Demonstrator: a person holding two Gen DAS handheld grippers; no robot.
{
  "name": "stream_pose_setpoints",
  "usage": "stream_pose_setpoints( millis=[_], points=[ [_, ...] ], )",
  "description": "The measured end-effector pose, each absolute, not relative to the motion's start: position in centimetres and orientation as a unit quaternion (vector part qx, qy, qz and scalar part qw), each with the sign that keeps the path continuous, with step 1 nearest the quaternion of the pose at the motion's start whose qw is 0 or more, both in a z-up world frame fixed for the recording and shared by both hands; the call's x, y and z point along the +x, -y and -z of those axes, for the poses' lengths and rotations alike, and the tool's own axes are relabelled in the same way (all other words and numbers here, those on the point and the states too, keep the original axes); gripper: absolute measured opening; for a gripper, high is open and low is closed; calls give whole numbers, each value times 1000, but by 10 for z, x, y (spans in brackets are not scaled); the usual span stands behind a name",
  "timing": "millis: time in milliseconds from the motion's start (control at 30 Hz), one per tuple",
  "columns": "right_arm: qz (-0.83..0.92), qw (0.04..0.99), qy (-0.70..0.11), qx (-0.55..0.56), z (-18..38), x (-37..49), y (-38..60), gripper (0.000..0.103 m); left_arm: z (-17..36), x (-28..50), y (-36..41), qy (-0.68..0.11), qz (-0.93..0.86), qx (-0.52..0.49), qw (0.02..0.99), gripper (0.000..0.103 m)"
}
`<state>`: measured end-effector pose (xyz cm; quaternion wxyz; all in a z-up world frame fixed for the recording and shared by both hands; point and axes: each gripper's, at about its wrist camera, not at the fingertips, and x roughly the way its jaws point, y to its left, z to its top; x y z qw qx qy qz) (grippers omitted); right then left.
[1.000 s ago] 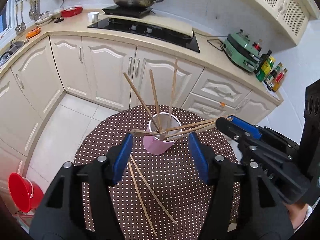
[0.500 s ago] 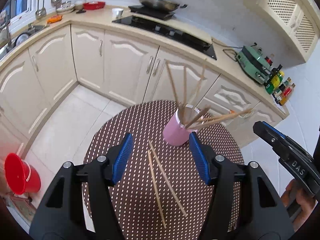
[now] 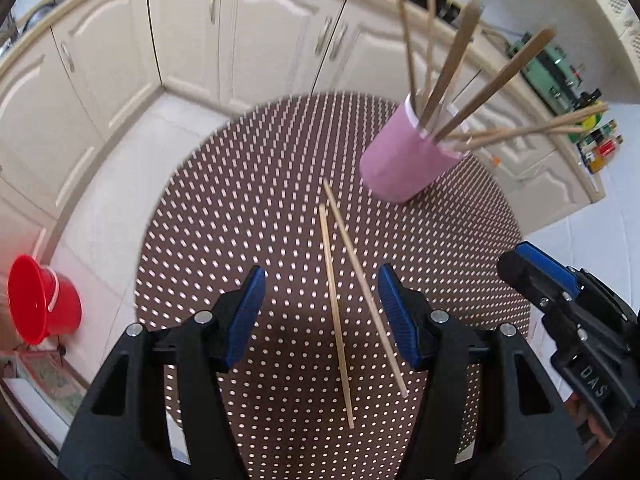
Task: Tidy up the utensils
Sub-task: 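Grasp one of the last chopsticks on the table with each tool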
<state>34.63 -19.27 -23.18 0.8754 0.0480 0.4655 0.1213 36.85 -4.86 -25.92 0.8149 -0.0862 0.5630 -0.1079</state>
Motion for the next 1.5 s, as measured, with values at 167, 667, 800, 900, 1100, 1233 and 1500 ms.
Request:
stream_pose_setpoints(
  millis=[167, 667, 800, 900, 1100, 1233, 1500],
  points=[
    [-129, 855, -500, 48, 260, 362, 195, 28, 292, 383, 65, -595, 107, -80, 792, 58],
    [-161, 817, -552, 37, 307, 391, 189, 28, 349, 423, 90, -639, 76, -70, 762, 34],
    [-173, 810, -559, 36, 312, 399, 184, 28, 350, 424, 93, -632, 64, -49, 771, 17],
    [-181, 803, -567, 39, 317, 404, 180, 28, 350, 420, 83, -633, 59, -62, 769, 8],
    [-201, 790, -579, 32, 324, 414, 162, 27, 346, 415, 67, -632, 56, -83, 769, 5],
    [-207, 788, -580, 18, 328, 419, 150, 27, 335, 407, 53, -623, 48, -94, 775, 5],
    [-196, 781, -593, -6, 336, 429, 134, 17, 316, 401, 41, -605, 46, -92, 790, 5]
  ],
)
